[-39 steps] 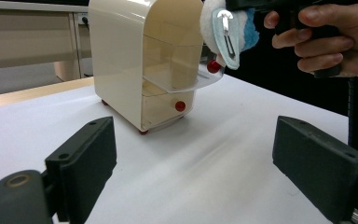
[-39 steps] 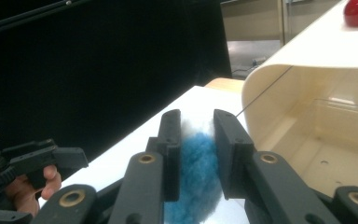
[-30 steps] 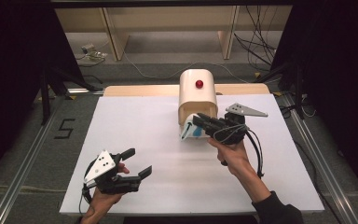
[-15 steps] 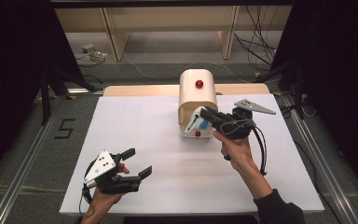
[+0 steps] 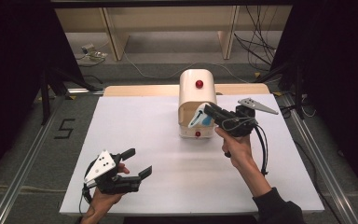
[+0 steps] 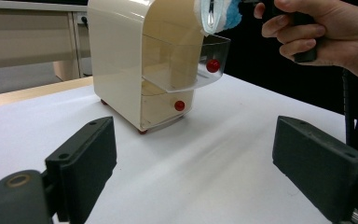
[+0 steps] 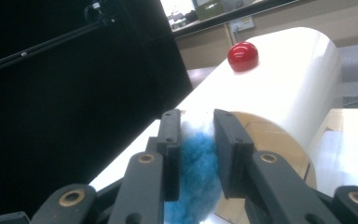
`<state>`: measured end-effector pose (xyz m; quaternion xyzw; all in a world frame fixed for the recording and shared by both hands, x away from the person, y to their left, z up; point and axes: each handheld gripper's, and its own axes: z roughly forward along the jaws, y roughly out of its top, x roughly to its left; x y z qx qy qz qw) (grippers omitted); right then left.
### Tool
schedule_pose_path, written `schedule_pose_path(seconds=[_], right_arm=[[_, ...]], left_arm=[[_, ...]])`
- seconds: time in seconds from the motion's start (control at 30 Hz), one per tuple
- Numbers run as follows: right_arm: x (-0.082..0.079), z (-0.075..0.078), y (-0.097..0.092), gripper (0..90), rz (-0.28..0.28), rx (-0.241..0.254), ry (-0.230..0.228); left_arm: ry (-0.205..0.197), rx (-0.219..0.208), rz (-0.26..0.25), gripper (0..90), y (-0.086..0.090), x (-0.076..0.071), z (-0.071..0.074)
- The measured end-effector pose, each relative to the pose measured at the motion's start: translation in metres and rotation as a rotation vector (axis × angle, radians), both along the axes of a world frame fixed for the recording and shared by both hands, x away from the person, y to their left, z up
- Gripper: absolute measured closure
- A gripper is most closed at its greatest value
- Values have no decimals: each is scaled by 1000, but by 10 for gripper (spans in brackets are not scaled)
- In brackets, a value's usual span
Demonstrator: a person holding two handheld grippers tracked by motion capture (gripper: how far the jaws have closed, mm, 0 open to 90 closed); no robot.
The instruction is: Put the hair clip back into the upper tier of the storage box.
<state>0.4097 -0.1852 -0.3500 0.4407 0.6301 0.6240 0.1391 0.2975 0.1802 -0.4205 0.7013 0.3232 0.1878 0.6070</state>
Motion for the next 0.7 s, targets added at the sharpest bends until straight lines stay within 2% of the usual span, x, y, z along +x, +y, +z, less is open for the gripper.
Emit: schedule_pose_path(seconds=[0.7], right_arm=[[4, -6, -1, 734, -61, -27, -7]], left_arm=[[1, 1, -1, 131, 0, 0, 0]])
